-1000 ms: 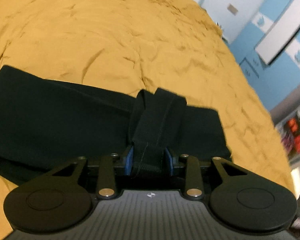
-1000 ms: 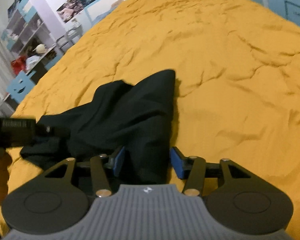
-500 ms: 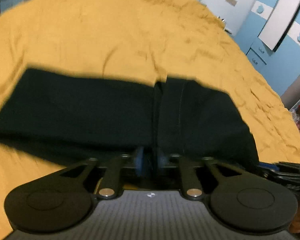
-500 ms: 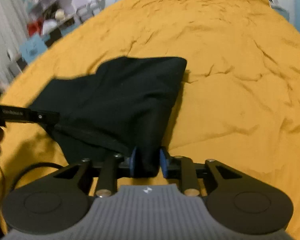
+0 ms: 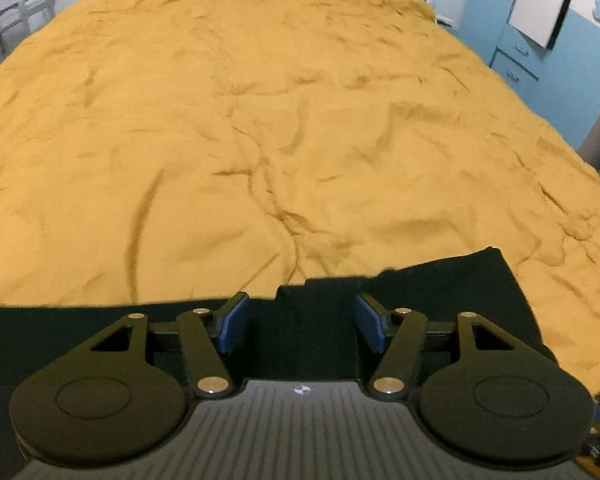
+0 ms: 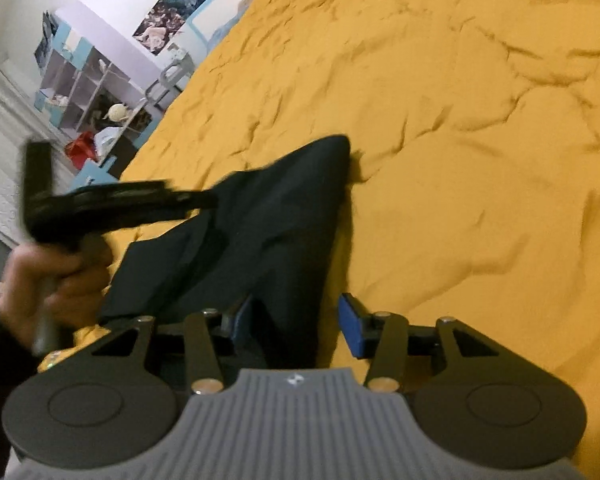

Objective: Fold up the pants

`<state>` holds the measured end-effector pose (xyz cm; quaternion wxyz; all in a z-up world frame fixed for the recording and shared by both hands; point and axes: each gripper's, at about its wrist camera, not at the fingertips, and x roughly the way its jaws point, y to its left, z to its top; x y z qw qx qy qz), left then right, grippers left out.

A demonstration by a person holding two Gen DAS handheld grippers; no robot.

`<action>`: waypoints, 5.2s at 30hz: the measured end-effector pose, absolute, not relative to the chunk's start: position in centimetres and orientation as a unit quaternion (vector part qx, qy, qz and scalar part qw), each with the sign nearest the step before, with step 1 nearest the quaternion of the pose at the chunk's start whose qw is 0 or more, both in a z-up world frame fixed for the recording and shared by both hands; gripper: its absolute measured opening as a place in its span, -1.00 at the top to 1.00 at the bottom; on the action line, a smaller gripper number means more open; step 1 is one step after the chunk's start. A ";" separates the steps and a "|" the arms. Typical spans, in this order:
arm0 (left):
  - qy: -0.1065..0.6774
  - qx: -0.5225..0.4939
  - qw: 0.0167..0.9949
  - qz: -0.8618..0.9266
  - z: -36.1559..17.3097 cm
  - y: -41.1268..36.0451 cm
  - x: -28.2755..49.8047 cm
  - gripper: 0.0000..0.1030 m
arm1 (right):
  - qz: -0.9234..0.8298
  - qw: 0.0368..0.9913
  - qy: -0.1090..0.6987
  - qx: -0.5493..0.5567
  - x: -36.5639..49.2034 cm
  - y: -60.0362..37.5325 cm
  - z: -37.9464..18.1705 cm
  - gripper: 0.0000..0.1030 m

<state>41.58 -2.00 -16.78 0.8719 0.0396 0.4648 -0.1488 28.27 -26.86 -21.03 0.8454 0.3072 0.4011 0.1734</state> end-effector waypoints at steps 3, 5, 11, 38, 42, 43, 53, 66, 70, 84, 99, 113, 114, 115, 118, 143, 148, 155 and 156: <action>0.468 0.032 0.865 -0.180 -17.6 -2.3 42.3 0.09 | 0.188 0.839 0.398 0.321 28.2 -27.0 -21.3 0.15; 0.462 0.035 0.870 -0.171 -17.9 -2.3 42.1 0.34 | 0.196 0.835 0.398 0.325 28.3 -26.9 -21.5 0.48; 0.453 -0.032 0.880 -0.141 -16.9 0.0 41.5 0.68 | 0.214 0.838 0.403 0.299 28.0 -26.5 -20.3 0.75; 0.500 0.224 0.795 -0.261 -17.2 -17.1 44.6 -0.42 | 0.218 0.819 0.407 0.341 27.8 -27.7 -22.2 0.17; 0.507 0.243 0.776 -0.285 -17.8 -17.4 44.0 0.65 | 0.218 0.820 0.403 0.342 27.8 -28.0 -22.3 0.21; 0.510 0.238 0.775 -0.288 -17.8 -17.6 44.0 0.84 | 0.217 0.821 0.403 0.342 27.8 -27.9 -22.4 0.40; 0.505 0.159 0.809 -0.257 -17.8 -16.7 44.8 0.86 | 0.223 0.825 0.437 0.280 27.4 -27.0 -21.6 0.80; 0.379 0.058 0.906 -0.180 -9.5 -5.9 37.6 0.19 | 0.229 0.863 0.346 0.287 25.5 -30.3 -19.2 0.45; 0.364 0.059 0.912 -0.178 -10.8 -2.7 31.5 0.19 | 0.249 0.890 0.300 0.238 25.4 -27.0 -17.9 0.45; 0.433 0.062 0.872 -0.218 -16.7 -1.8 24.6 0.20 | 0.226 0.880 0.396 0.133 25.2 -21.3 -20.3 0.48; 0.401 -0.122 0.906 -0.052 -12.3 19.7 23.4 -0.15 | 0.195 0.908 0.342 0.147 24.4 -16.1 -14.5 0.34; 0.409 -0.247 0.877 0.040 -17.6 23.8 26.7 -0.37 | 0.155 0.935 0.315 0.054 32.0 -4.0 -15.3 0.34; 0.409 -0.249 0.877 0.039 -17.8 23.9 27.0 -0.39 | 0.153 0.935 0.318 0.049 32.5 -3.4 -15.7 0.34; 0.409 -0.253 0.876 0.037 -18.1 24.1 27.2 -0.39 | 0.152 0.934 0.321 0.048 32.9 -3.0 -16.1 0.34; 0.405 -0.267 0.874 0.031 -18.8 24.8 27.6 -0.40 | 0.152 0.931 0.330 0.045 33.7 -1.7 -17.1 0.35; 0.347 -0.374 0.860 0.037 -21.1 27.2 28.5 -0.51 | 0.139 0.937 0.321 0.001 33.2 1.2 -23.3 0.34; 0.281 -0.510 0.813 0.028 -22.3 30.5 26.3 -0.41 | 0.140 0.938 0.318 0.005 33.0 1.1 -23.4 0.34; 0.257 -0.554 0.791 0.015 -22.8 31.1 25.5 -0.29 | 0.140 0.938 0.316 0.007 33.0 1.1 -23.5 0.34; 0.257 -0.562 0.786 0.018 -22.7 31.0 25.2 -0.25 | 0.140 0.938 0.316 0.008 33.0 1.1 -23.5 0.34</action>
